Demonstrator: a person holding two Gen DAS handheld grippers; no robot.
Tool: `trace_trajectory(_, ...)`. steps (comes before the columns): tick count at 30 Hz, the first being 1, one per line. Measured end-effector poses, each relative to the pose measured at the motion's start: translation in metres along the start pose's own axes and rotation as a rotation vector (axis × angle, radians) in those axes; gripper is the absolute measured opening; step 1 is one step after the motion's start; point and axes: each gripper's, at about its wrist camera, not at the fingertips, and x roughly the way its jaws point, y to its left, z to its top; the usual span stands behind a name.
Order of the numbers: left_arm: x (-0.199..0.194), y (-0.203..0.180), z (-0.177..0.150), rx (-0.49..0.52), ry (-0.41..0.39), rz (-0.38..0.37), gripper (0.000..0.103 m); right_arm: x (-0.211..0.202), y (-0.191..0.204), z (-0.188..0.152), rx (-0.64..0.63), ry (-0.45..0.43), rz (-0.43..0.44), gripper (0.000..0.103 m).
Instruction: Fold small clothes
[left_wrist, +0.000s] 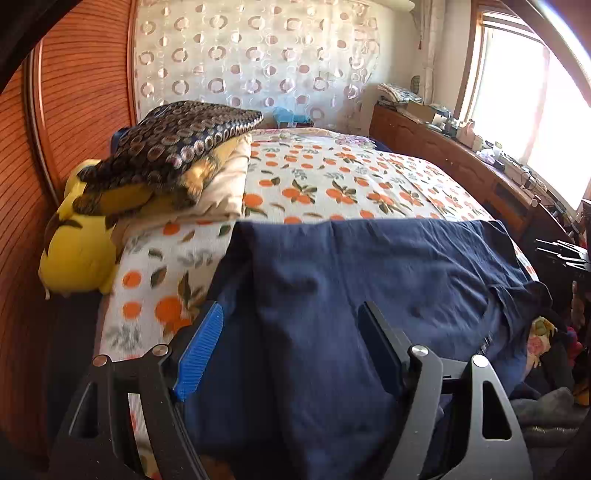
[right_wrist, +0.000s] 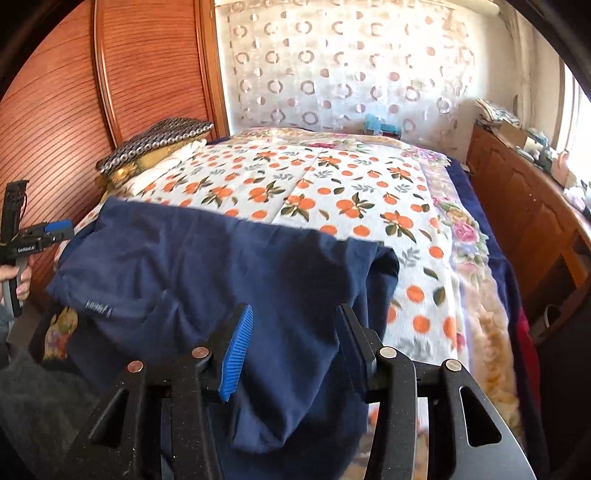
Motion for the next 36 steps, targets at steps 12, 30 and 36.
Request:
trace_trajectory(12,0.06,0.024,0.046,0.021,0.053,0.054,0.076,0.076,-0.037,0.022,0.051,0.022,-0.129,0.065)
trace_trajectory(30,0.089,0.038,0.047,-0.029,0.127,-0.025,0.067,0.105,-0.058,0.032,0.097,0.075,-0.065,0.068)
trace_trajectory(36,0.09,0.036,0.049,-0.025,0.128,-0.067,0.044,0.103,-0.051,0.031,0.066,0.072,-0.043,0.051)
